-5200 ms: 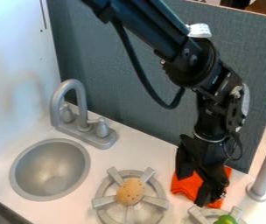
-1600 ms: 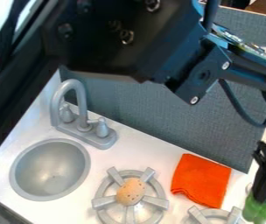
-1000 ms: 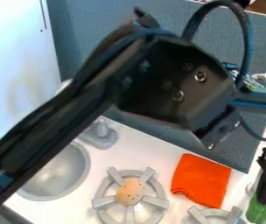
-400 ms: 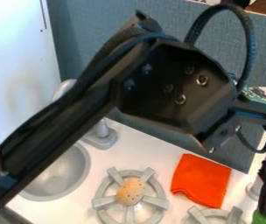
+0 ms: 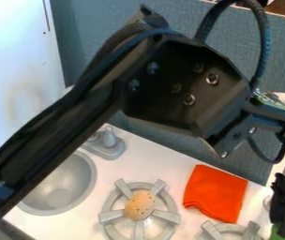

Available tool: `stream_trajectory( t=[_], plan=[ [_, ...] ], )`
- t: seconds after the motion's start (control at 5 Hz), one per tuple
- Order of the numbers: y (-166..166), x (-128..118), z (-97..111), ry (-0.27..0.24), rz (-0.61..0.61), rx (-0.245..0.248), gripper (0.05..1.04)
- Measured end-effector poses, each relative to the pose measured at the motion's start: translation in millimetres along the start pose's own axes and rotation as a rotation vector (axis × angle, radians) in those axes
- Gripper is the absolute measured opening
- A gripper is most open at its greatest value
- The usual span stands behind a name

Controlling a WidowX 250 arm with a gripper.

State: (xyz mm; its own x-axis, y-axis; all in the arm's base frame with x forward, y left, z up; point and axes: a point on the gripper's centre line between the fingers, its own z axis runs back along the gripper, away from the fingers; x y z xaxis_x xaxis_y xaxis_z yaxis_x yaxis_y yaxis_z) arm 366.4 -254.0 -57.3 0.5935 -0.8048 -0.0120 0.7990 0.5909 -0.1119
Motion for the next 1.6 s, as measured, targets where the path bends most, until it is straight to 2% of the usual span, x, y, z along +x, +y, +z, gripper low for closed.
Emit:
stream_trajectory(
  t=[0.2,0.4,0.6,0.8,1.0,1.2,1.4,1.6],
  plan=[
    [2,-6,2,-0.009,-0.004,0.005,0.940],
    [1,-12,20,-0.043,0.012,0.041,1.011],
    [-3,-27,40,-0.075,0.042,0.086,1.007],
    [-9,-57,48,0.030,0.147,0.132,1.006],
    [-25,-96,45,0.162,0.171,0.100,1.005],
    [-41,-129,41,0.215,0.203,0.044,1.005],
    [-42,-163,45,0.185,0.280,0.040,1.005],
    [-37,-205,59,0.133,0.419,0.073,1.005]
  ],
)
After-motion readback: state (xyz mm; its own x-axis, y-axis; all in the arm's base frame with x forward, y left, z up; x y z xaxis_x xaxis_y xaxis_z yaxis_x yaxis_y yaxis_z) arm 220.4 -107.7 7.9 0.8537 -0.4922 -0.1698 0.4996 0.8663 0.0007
